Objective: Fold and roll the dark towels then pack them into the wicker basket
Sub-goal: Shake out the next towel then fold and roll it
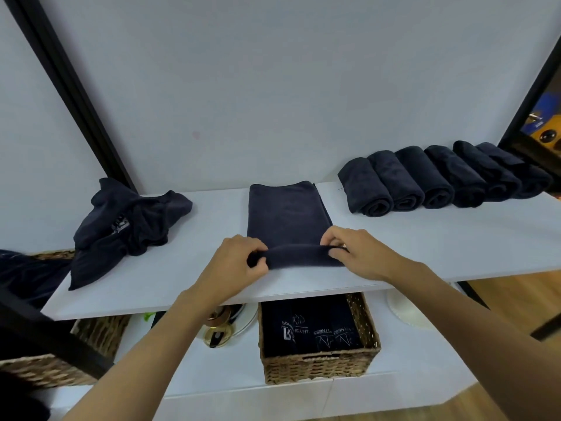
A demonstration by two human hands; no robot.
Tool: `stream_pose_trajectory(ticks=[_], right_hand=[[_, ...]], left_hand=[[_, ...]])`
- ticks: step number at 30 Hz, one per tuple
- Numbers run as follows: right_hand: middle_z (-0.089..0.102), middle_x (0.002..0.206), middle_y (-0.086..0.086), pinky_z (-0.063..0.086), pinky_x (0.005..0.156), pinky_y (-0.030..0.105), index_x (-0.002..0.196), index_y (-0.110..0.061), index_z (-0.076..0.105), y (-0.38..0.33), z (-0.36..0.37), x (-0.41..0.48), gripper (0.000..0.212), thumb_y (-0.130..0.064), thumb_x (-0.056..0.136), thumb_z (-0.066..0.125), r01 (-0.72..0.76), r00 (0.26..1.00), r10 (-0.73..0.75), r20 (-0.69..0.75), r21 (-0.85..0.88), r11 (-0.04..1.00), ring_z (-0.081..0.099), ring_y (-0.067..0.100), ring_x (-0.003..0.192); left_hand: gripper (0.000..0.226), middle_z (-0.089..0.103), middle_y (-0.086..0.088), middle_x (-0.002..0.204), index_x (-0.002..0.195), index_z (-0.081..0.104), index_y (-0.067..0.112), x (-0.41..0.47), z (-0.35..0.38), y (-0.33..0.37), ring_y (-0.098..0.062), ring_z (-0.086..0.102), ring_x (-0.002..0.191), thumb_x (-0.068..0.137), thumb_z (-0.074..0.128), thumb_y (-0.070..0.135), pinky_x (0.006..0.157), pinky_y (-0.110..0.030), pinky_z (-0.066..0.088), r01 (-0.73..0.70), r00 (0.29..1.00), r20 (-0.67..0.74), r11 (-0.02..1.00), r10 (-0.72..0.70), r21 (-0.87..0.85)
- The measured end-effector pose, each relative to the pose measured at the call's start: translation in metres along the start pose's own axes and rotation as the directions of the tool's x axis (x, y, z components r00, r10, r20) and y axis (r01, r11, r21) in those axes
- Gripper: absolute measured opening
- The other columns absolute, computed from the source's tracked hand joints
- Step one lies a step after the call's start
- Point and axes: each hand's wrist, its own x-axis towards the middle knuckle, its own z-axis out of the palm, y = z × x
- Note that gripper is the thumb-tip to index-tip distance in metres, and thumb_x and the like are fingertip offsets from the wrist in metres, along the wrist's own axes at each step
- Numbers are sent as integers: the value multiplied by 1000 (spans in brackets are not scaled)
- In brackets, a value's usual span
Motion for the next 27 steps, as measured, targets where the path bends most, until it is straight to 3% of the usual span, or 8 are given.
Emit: stream_pose_trajectory(ticks=[5, 8, 10, 12, 15, 17, 22, 27], right_hand=[[62, 76, -6, 46, 64, 25, 101, -23, 60, -1, -13, 21, 12, -13, 95, 55, -150, 986, 129, 104, 229, 962, 56, 13, 71], [62, 90, -5, 51, 73, 29, 91, -24, 63, 4, -8, 29, 15, -9, 90, 61, 17, 992, -11, -126, 48, 999, 59, 13, 79], [60, 95, -10, 48, 78, 28, 88, -23, 69, 8, -1, 26, 18, -7, 89, 61, 207, 936, -243, -255, -158, 965, 56, 11, 84], [61, 99, -12, 46, 80, 29, 97, -22, 71, 16, 4, 20, 11, -19, 90, 63, 306, 898, -373, -236, -276, 911, 53, 11, 88], [61, 112, -13, 42, 90, 33, 116, -25, 63, 27, 5, 21, 36, -44, 86, 66, 294, 930, -357, -91, -403, 867, 52, 13, 101], [61, 115, -15, 37, 94, 32, 121, -27, 60, 29, 3, 26, 37, -45, 88, 64, 281, 938, -339, -67, -425, 861, 51, 11, 106], [58, 97, -19, 40, 81, 15, 105, -32, 62, 28, -8, 40, 19, -27, 89, 68, 120, 993, -121, 5, 53, 991, 54, -2, 92], [71, 106, -12, 54, 83, 26, 103, -25, 66, 33, -24, 61, 16, -19, 89, 68, -43, 981, -27, 194, 349, 936, 64, 0, 101]], left_hand=[[20, 67, 12, 99, 106, 71, 23, 21, -2, -11, -3, 59, 89, 97, 54, 19, 72, -16, 45, 235, 971, 103, 930, -214, -284], [13, 60, 10, 98, 100, 67, 28, 27, 2, -15, -5, 57, 85, 96, 57, 19, 68, -18, 45, 220, 975, 29, 931, -221, -291], [12, 57, 7, 97, 93, 63, 27, 28, 6, -16, -7, 57, 84, 95, 58, 16, 72, -20, 48, 165, 983, -48, 964, -179, -210], [15, 57, 5, 100, 93, 61, 27, 28, 12, -18, -9, 57, 84, 96, 55, 14, 77, -23, 49, 130, 987, -82, 985, -140, -116], [18, 56, 4, 104, 97, 64, 22, 27, 19, -17, -14, 56, 82, 96, 50, 11, 76, -30, 51, 101, 987, -126, 994, -95, 49], [19, 59, -2, 103, 97, 68, 14, 23, 22, -16, -19, 55, 84, 92, 50, 13, 74, -35, 52, 11, 982, -186, 982, 25, 188], [43, 57, -7, 110, 113, 64, 11, 10, 26, -21, -28, 53, 101, 81, 68, 39, 87, -41, 43, -136, 973, -98, 859, 210, 493], [44, 65, -1, 106, 117, 55, 20, 18, 23, -15, -23, 58, 96, 79, 76, 26, 87, -34, 45, -109, 983, -89, 904, 159, 414]])
